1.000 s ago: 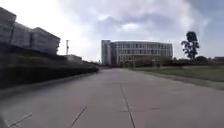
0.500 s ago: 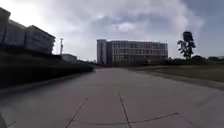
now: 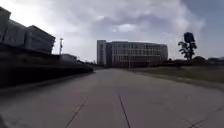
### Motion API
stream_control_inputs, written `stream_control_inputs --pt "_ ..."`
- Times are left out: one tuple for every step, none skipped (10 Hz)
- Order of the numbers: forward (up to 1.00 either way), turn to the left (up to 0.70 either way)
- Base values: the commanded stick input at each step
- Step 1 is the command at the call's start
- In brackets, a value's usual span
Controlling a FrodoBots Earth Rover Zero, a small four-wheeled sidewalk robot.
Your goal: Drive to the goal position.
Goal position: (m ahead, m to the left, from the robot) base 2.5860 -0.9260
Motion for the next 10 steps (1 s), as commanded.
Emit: stream_control_inputs --pt "0.85 0.00" --pt "0.85 0.00" --pt "0.85 0.00" --pt "0.85 0.00" --pt "0.85 0.00" --pt "0.85 0.00" --pt "0.85 0.00" --pt "0.85 0.00" --pt "0.99 0.00" --pt "1.00 0.00"
